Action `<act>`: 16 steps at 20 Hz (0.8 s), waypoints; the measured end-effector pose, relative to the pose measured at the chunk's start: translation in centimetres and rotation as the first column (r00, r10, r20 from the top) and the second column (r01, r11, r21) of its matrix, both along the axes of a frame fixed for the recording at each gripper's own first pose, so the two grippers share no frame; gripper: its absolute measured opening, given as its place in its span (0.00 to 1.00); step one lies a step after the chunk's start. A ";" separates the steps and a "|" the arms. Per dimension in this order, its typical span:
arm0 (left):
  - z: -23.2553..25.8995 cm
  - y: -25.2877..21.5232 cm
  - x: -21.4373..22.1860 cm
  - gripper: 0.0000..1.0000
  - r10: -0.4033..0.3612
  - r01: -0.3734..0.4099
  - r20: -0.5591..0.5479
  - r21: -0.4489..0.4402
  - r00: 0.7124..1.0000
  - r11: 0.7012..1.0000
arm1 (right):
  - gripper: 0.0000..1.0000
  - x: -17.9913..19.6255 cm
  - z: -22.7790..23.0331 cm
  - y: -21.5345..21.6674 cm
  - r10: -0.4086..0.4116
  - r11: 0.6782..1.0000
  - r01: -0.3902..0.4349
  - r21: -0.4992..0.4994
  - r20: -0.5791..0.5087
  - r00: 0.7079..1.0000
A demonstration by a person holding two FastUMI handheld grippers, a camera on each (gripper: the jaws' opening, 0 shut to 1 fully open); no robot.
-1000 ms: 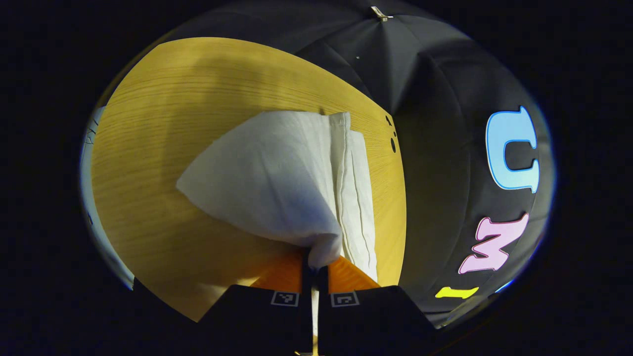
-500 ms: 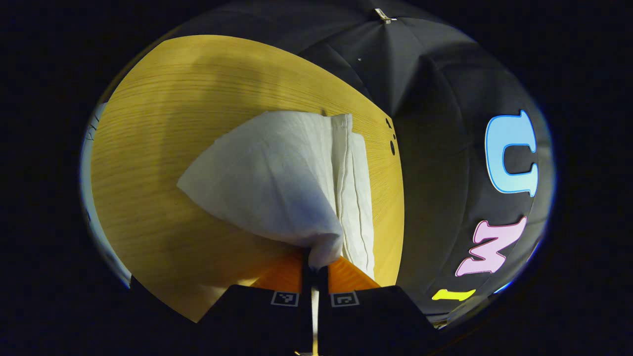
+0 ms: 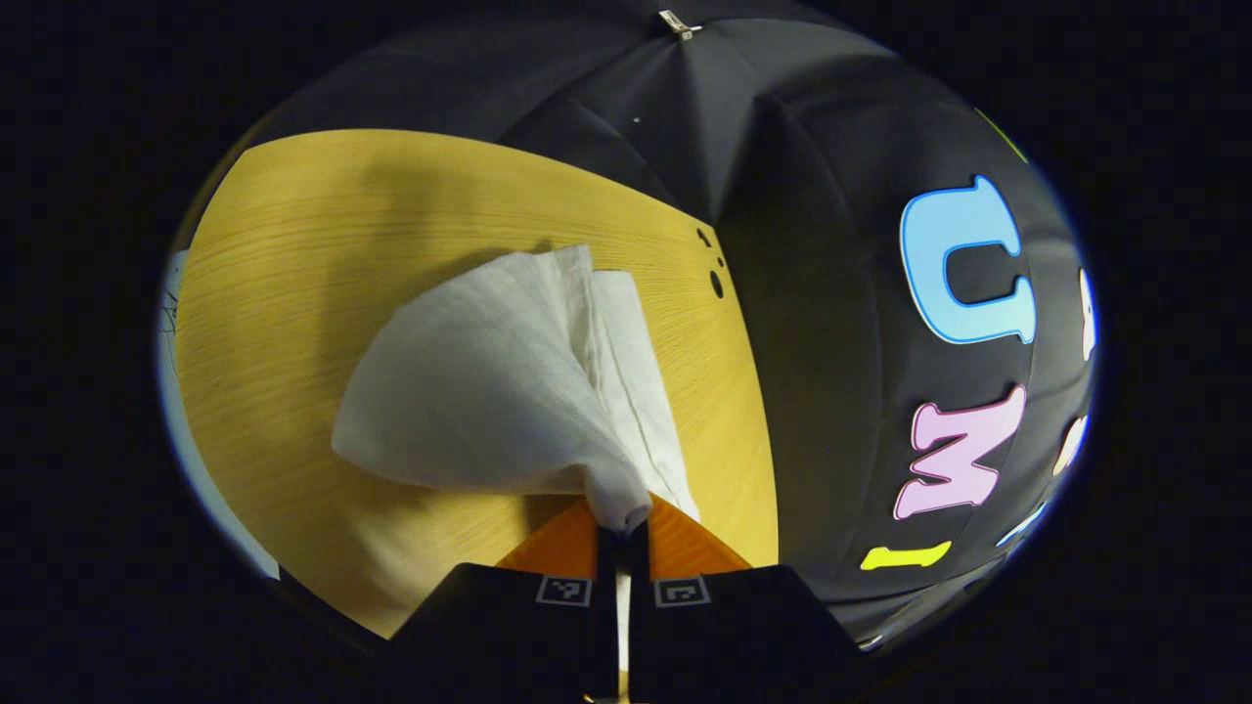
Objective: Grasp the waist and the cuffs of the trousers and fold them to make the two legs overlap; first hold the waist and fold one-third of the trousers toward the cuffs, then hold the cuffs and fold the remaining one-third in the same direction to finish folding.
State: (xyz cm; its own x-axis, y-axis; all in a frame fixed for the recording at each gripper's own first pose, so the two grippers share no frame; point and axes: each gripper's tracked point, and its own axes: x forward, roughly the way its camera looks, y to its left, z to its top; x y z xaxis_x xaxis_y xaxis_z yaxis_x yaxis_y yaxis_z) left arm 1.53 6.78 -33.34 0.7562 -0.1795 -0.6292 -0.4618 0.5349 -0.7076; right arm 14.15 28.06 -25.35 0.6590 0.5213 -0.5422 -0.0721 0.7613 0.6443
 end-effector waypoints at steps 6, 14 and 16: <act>5.3 -3.7 1.7 0.09 -0.121 0.110 0.086 0.118 0.989 0.987 | 0.78 -1.2 -2.3 -8.9 -0.163 0.987 0.163 0.006 -0.044 0.986; 10.2 -12.6 3.6 0.08 -0.393 0.340 0.103 0.333 0.914 0.879 | 0.78 -1.3 -2.5 -15.0 -0.290 0.955 0.292 0.050 -0.052 0.956; 10.2 -14.7 3.6 0.08 -0.456 0.395 0.079 0.384 0.886 0.834 | 0.78 -1.2 -2.4 -15.7 -0.315 0.946 0.318 0.056 -0.053 0.948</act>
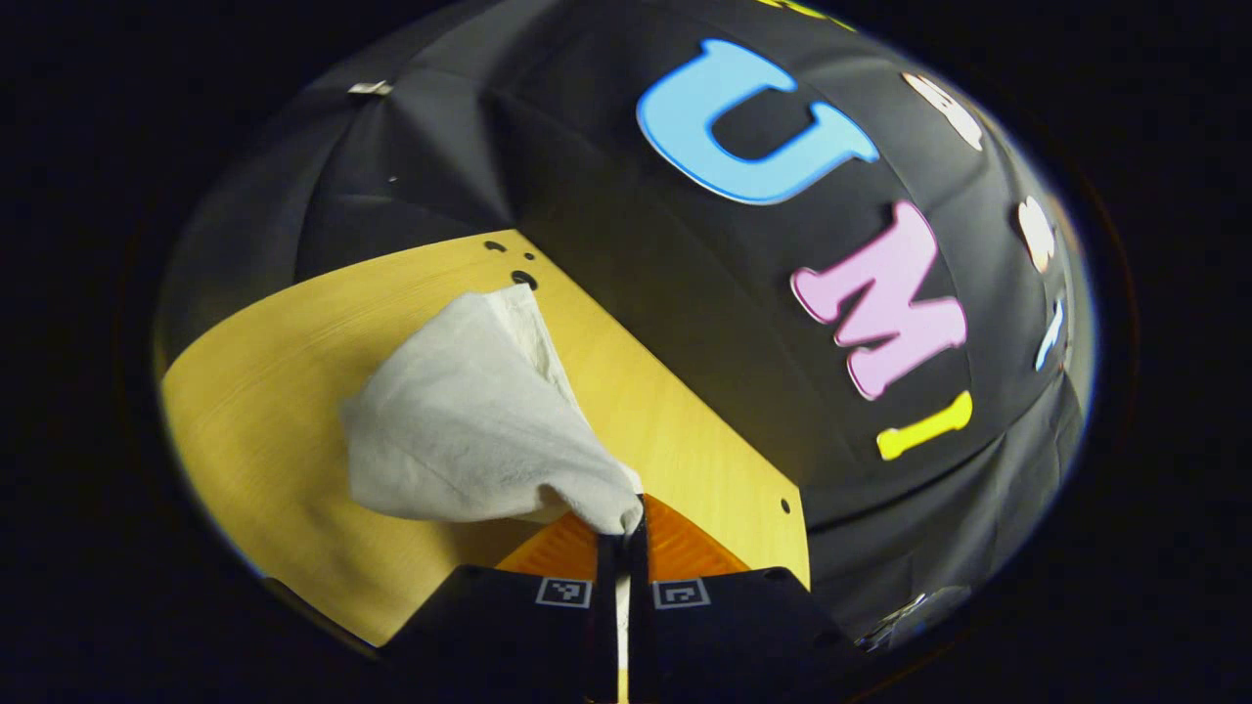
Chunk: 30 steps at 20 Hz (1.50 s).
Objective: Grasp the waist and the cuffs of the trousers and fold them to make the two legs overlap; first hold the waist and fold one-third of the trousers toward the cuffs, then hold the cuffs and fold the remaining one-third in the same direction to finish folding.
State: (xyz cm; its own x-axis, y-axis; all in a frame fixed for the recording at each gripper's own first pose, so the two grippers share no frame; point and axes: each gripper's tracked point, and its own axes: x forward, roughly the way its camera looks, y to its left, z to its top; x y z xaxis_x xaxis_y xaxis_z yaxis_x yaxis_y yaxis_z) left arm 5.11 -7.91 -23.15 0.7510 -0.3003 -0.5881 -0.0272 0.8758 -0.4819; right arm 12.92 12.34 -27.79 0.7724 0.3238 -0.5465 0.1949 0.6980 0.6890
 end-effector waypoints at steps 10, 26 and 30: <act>-1.0 -9.8 -2.3 0.09 -0.383 0.350 -0.006 0.423 0.924 0.836 | 0.78 -1.0 -1.1 -2.6 -0.054 0.998 0.054 0.010 -0.019 0.998; -9.9 -16.1 -10.8 0.28 -0.856 0.590 -0.355 0.804 0.375 -0.075 | 0.78 -2.8 -2.8 -6.2 -0.149 0.989 0.150 0.003 -0.063 0.987; -10.1 -16.6 -11.3 0.55 -0.867 0.589 -0.341 0.805 0.364 -0.069 | 0.78 -3.2 -3.1 -6.2 -0.161 0.987 0.161 0.004 -0.073 0.984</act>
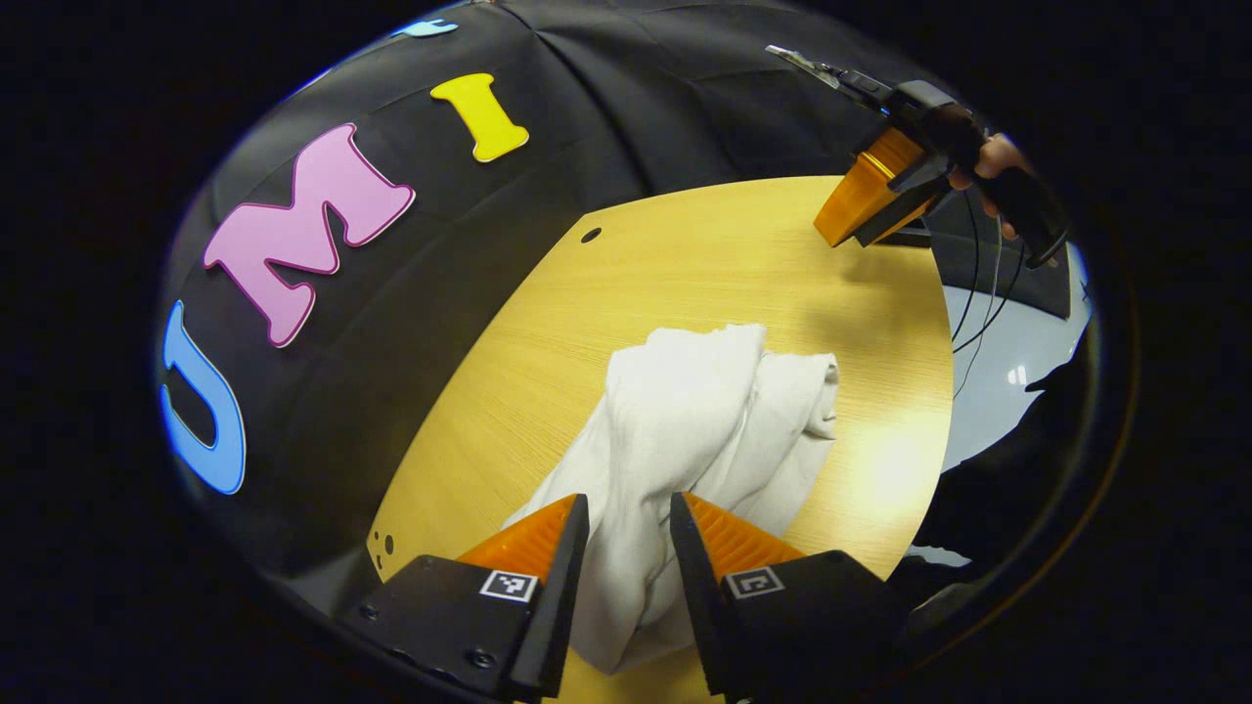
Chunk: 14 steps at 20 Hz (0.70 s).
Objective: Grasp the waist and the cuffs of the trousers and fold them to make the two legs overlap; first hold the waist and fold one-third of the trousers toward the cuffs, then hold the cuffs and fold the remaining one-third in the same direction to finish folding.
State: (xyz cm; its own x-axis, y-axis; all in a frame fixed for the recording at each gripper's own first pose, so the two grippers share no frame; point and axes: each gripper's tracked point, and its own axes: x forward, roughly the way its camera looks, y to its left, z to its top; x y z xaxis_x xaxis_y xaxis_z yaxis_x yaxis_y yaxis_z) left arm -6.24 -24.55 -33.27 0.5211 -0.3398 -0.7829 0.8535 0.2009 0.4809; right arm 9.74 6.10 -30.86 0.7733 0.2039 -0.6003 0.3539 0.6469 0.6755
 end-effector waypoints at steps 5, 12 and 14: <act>0.6 -0.4 -0.4 0.63 0.046 -0.050 -0.054 -0.066 0.997 0.997 | 0.78 0.2 0.3 1.0 0.022 1.000 -0.022 -0.001 0.003 1.000; 2.0 1.4 0.8 0.66 0.181 -0.205 -0.153 -0.166 0.972 0.964 | 0.78 1.0 1.3 3.2 0.047 0.998 -0.048 0.048 0.019 0.999; 2.9 2.2 1.2 0.67 0.215 -0.258 -0.206 -0.211 0.955 0.943 | 0.78 1.2 1.6 3.7 0.066 0.997 -0.067 0.050 0.015 0.998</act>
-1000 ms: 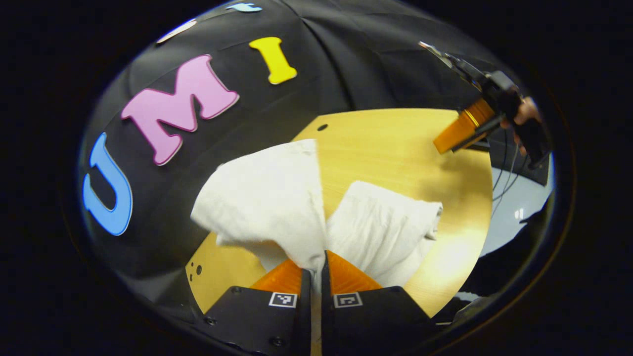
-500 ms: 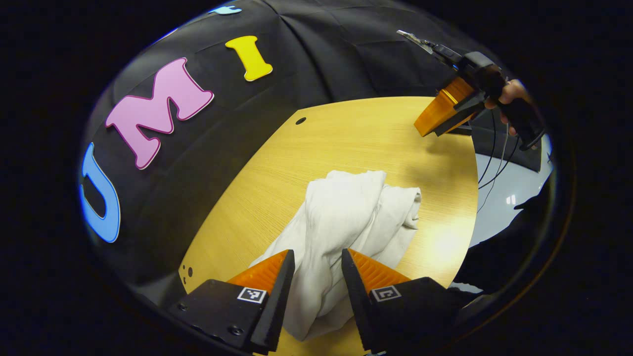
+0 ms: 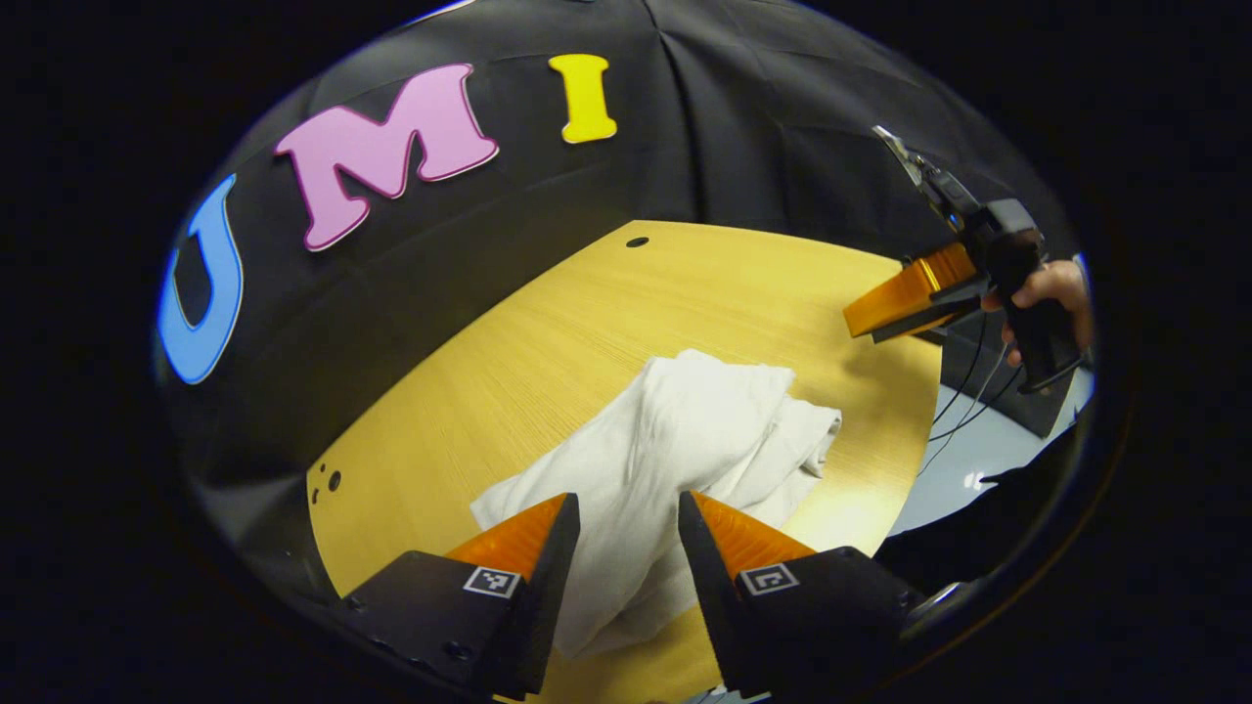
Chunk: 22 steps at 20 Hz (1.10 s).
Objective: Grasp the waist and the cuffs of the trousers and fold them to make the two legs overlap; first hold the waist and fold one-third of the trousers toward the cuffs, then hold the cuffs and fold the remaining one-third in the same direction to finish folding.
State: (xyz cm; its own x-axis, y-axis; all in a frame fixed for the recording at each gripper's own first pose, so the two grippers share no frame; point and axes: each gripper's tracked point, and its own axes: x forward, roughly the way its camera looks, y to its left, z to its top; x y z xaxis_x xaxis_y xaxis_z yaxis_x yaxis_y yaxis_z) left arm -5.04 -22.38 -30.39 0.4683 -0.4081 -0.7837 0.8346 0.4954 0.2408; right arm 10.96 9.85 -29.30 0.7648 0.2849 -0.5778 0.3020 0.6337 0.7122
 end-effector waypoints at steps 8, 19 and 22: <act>6.4 5.9 4.3 0.70 0.357 -0.408 -0.211 -0.300 0.910 0.862 | 0.78 2.8 6.5 2.7 0.117 0.991 -0.108 -0.075 0.136 0.984; 9.9 15.1 4.0 0.71 0.583 -0.608 -0.183 -0.336 0.791 0.719 | 0.78 3.3 14.8 9.2 0.356 0.909 -0.270 -0.317 0.255 0.899; 9.1 15.7 2.8 0.71 0.626 -0.655 -0.202 -0.323 0.753 0.684 | 0.78 2.9 15.8 11.0 0.440 0.849 -0.305 -0.431 0.260 0.859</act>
State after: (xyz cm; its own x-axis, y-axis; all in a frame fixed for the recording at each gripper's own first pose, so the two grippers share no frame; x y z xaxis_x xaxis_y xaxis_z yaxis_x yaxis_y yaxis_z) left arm -2.20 -6.69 -21.26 0.6697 -0.2800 -0.6878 0.2889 0.9515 -0.1060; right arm 13.86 20.85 -13.52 0.8077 0.4107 -0.4231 -0.2261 0.8784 0.4211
